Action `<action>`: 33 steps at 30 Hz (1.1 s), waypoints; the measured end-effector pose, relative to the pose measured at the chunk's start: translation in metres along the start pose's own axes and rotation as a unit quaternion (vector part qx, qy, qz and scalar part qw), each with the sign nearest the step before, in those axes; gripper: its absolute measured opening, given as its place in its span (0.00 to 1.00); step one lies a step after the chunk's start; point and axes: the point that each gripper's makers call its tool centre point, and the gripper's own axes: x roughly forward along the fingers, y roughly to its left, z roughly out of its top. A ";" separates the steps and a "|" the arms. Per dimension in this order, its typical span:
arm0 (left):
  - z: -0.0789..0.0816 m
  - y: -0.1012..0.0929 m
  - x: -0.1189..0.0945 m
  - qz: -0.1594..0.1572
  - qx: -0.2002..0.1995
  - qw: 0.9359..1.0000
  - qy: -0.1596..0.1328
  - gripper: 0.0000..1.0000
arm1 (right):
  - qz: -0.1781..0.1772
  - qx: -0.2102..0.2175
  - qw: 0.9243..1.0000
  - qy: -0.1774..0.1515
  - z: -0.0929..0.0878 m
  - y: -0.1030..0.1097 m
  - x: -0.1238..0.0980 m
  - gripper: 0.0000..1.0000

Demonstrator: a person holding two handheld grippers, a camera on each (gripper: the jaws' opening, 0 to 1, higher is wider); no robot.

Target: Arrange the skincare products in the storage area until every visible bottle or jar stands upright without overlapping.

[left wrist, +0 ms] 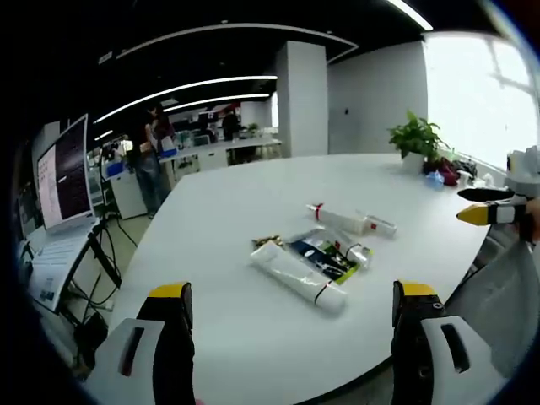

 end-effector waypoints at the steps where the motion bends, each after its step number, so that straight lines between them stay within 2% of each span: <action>1: 0.000 0.000 0.000 0.000 0.000 1.000 0.000 0.97 | 0.000 0.000 1.000 0.000 0.000 0.000 0.000 0.94; 33: -0.002 0.000 0.000 0.000 0.003 1.000 0.004 0.97 | -0.005 -0.001 1.000 0.010 -0.003 -0.002 0.001 0.94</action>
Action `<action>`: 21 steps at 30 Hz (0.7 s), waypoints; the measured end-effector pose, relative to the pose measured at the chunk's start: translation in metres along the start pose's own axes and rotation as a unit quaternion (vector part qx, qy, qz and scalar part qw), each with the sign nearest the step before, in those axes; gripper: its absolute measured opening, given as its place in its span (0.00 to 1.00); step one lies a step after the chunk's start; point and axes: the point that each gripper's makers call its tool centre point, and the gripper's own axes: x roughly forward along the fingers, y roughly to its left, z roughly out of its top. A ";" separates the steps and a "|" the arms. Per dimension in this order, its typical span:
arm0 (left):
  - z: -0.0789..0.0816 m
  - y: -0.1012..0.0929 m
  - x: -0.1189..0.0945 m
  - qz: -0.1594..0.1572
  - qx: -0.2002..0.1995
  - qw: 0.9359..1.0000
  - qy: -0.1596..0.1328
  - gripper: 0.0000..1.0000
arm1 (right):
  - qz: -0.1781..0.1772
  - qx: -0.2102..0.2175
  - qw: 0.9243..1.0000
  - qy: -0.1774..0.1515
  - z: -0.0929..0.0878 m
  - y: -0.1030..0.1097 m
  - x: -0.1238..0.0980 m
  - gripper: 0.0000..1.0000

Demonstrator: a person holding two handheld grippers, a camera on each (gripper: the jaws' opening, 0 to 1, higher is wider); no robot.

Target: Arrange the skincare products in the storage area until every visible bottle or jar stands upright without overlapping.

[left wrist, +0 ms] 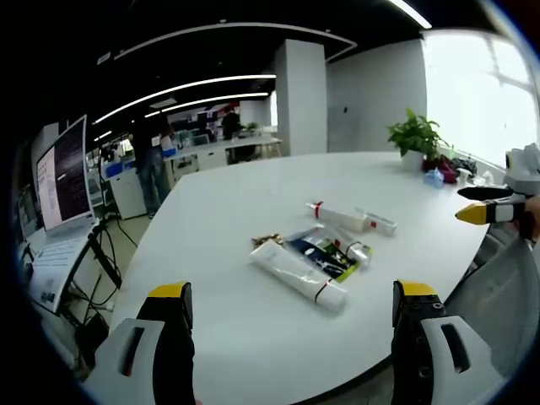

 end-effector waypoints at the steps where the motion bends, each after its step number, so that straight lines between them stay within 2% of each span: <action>1: 0.000 0.000 0.000 0.000 0.000 1.000 0.000 0.97 | -0.001 0.000 1.000 0.000 0.000 0.000 0.000 0.94; 11: -0.001 0.000 0.002 -0.004 -0.001 1.000 0.003 0.96 | -0.003 0.002 1.000 0.008 -0.003 -0.001 0.001 0.95; 17: -0.001 0.000 0.002 -0.004 -0.006 1.000 0.003 0.96 | -0.008 0.030 0.999 0.023 -0.009 -0.007 0.001 0.96; 21: -0.001 -0.001 0.002 -0.005 -0.004 1.000 0.003 0.96 | -0.002 0.024 0.999 0.029 -0.010 -0.004 0.002 0.96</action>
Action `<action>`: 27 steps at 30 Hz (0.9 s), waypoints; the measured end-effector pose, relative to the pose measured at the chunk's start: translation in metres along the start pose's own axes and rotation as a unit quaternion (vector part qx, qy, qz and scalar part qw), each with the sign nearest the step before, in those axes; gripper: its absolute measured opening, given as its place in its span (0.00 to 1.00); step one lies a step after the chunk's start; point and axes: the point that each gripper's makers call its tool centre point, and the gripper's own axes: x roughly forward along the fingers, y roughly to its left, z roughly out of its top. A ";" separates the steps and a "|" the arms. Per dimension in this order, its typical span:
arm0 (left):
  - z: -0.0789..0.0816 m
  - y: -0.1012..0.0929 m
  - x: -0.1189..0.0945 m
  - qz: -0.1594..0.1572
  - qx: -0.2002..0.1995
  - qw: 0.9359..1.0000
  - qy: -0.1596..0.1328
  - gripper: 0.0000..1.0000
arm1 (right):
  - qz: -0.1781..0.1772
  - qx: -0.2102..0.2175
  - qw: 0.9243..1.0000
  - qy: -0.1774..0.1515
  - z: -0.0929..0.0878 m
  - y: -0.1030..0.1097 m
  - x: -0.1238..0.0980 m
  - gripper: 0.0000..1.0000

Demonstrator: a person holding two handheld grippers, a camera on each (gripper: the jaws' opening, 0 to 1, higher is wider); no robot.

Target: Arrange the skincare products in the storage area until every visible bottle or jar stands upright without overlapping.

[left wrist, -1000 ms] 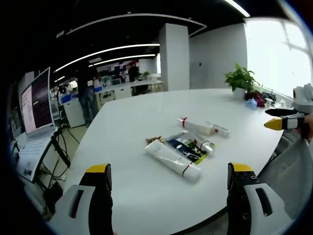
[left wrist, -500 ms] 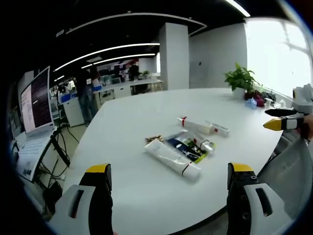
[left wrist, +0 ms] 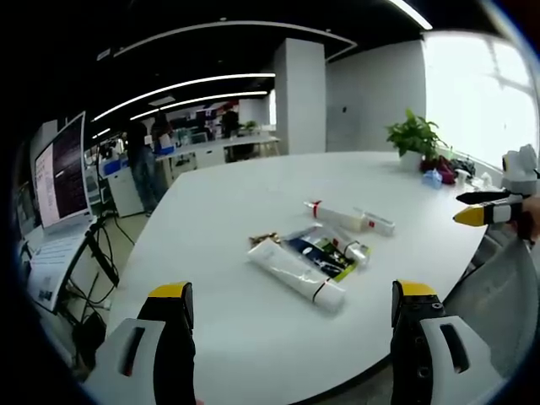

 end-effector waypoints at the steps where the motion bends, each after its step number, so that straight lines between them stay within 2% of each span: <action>1: 0.000 0.000 0.000 0.000 0.000 1.000 0.000 0.96 | 0.001 -0.001 1.000 0.002 0.000 0.000 0.000 0.96; 8: -0.001 -0.001 0.000 -0.004 0.000 1.000 0.000 0.95 | 0.008 0.008 1.000 0.021 -0.005 0.002 0.003 0.96; 15: -0.001 -0.002 0.001 -0.008 -0.002 1.000 0.001 0.95 | 0.011 -0.003 1.000 0.026 0.000 -0.002 0.010 0.95; 19: -0.001 -0.002 0.000 -0.010 -0.003 1.000 0.001 0.95 | 0.014 -0.022 0.999 0.036 0.004 -0.008 0.020 0.91; 23: -0.001 -0.003 0.001 -0.012 -0.005 1.000 0.002 0.95 | 0.013 -0.049 0.997 0.060 0.003 -0.016 0.032 0.83; 27: -0.001 -0.004 0.001 -0.016 -0.004 1.000 0.002 0.95 | 0.018 -0.048 0.996 0.068 0.005 -0.021 0.043 0.81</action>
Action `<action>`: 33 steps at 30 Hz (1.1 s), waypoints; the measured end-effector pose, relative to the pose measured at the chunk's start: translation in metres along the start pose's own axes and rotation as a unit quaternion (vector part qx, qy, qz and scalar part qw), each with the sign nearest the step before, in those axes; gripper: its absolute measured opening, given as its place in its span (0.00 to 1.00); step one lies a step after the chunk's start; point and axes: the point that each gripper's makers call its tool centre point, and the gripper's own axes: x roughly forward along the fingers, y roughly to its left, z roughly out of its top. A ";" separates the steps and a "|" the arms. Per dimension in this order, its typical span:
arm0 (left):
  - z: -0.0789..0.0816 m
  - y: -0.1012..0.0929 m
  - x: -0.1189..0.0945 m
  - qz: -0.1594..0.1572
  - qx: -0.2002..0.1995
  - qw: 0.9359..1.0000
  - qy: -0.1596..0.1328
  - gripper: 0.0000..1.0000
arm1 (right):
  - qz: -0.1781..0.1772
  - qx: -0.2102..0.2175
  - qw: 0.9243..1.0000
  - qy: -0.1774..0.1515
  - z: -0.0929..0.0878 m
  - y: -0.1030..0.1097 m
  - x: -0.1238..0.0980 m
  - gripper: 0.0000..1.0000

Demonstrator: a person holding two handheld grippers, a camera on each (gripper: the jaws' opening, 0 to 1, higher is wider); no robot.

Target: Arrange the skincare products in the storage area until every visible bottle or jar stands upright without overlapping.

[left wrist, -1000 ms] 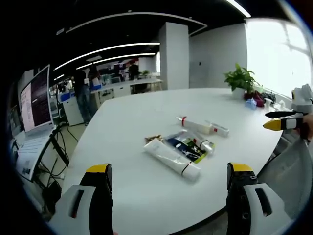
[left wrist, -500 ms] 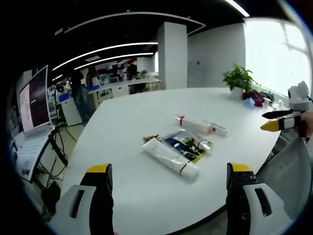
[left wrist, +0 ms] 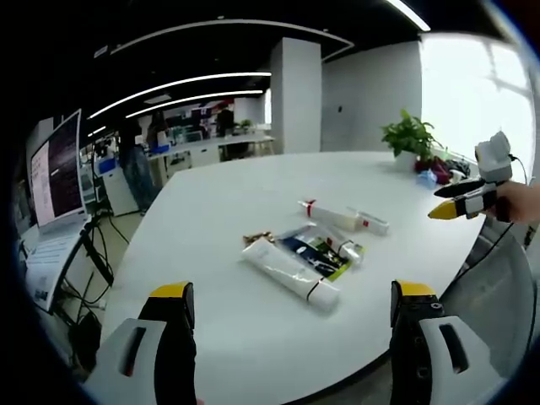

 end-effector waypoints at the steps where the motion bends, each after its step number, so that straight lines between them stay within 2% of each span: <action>1: 0.000 0.000 0.000 0.000 0.000 1.000 0.000 0.95 | 0.002 0.001 1.000 0.001 0.001 -0.001 0.003 0.80; 3: 0.000 0.000 0.000 -0.001 -0.002 1.000 0.000 0.95 | 0.007 -0.001 1.000 0.017 0.000 -0.004 0.010 0.78; 11: -0.002 -0.002 0.001 -0.006 0.001 1.000 0.007 0.95 | 0.025 -0.013 0.999 0.036 0.014 -0.014 0.039 0.71; 24: -0.005 -0.001 0.003 -0.005 -0.005 1.000 0.016 0.95 | 0.060 -0.057 0.995 0.065 0.030 -0.012 0.088 0.70; 26: -0.006 0.000 0.003 -0.004 -0.006 1.000 0.018 0.95 | 0.058 -0.072 0.993 0.075 0.031 -0.015 0.095 0.69; 33: -0.006 0.005 0.003 0.007 -0.020 1.000 0.018 0.95 | 0.064 -0.085 0.991 0.080 0.040 -0.017 0.121 0.68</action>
